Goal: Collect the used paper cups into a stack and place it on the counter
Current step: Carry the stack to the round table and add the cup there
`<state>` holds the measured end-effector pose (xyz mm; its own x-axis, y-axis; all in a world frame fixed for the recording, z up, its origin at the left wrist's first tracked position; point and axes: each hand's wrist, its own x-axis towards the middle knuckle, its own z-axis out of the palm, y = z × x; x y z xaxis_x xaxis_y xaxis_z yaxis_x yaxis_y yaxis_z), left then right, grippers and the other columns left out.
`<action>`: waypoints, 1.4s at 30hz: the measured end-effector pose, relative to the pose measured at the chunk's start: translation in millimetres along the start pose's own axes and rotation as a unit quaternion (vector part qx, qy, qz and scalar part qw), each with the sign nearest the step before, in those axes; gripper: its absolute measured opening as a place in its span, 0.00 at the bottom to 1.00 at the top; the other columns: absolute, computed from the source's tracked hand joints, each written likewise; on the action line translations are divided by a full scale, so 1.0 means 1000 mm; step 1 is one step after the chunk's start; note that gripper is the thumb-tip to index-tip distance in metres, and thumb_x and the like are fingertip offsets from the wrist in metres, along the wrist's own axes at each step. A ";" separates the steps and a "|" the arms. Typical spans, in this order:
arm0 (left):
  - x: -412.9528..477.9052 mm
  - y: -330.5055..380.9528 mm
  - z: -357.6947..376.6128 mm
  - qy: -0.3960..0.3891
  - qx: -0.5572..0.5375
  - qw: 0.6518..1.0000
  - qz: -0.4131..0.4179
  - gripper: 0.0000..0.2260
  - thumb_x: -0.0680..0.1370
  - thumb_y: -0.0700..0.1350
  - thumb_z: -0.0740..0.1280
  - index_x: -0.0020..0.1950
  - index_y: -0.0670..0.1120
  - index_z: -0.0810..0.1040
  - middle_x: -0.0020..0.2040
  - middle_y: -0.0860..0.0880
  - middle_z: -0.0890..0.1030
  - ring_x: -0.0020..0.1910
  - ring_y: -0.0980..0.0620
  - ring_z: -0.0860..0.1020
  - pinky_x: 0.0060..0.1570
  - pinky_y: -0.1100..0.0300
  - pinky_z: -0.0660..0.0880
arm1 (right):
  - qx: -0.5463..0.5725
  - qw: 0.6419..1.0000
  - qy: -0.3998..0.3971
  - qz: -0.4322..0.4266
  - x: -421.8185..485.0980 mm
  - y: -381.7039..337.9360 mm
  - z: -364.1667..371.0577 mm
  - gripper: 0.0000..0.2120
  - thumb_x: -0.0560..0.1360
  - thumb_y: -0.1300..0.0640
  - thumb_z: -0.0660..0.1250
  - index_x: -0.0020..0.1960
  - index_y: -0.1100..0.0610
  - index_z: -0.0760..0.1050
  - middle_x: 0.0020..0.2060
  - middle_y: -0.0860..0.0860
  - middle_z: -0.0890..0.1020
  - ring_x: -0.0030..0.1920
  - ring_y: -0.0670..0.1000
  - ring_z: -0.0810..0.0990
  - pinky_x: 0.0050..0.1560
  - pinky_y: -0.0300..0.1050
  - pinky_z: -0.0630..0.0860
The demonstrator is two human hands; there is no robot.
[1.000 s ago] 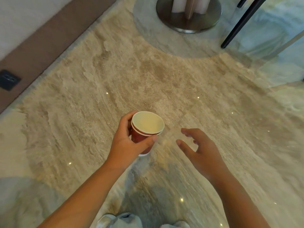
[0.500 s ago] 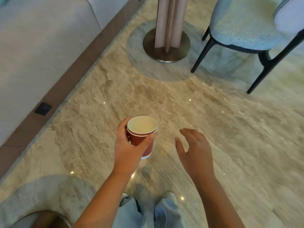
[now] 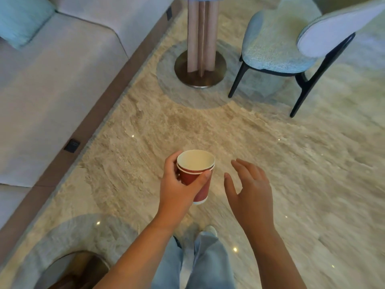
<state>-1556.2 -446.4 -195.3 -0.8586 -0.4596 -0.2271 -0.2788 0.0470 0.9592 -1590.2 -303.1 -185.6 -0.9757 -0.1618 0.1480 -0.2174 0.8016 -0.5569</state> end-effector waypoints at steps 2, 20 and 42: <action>-0.007 0.011 0.002 -0.006 0.006 1.000 0.003 0.37 0.56 0.65 0.73 0.62 0.57 0.69 0.56 0.61 0.75 0.54 0.68 0.74 0.50 0.72 0.74 | 0.002 1.000 0.000 -0.002 -0.006 0.002 -0.014 0.14 0.70 0.59 0.70 0.55 0.62 0.78 0.51 0.58 0.81 0.53 0.59 0.78 0.53 0.54 0.74; -0.006 0.068 -0.007 0.038 -0.006 0.998 0.047 0.28 0.58 0.56 0.78 0.54 0.60 0.70 0.54 0.59 0.76 0.53 0.62 0.76 0.47 0.67 0.75 | 0.032 0.994 -0.003 -0.100 0.054 -0.027 -0.095 0.15 0.73 0.56 0.67 0.59 0.59 0.76 0.55 0.54 0.80 0.58 0.54 0.75 0.58 0.49 0.70; 0.316 0.127 -0.134 0.057 -0.031 0.997 0.047 0.36 0.54 0.62 0.74 0.61 0.57 0.70 0.57 0.54 0.76 0.57 0.51 0.75 0.49 0.61 0.76 | -0.047 0.985 -0.072 -0.149 0.336 -0.180 0.023 0.16 0.74 0.52 0.65 0.60 0.55 0.75 0.56 0.50 0.79 0.57 0.51 0.76 0.57 0.46 0.73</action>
<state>-1805.2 -703.9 -122.5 -0.8241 -0.5541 -0.1177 -0.1683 0.0410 0.9849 -1879.5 -515.1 -53.9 -0.8645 -0.4724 0.1715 -0.4974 0.7553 -0.4267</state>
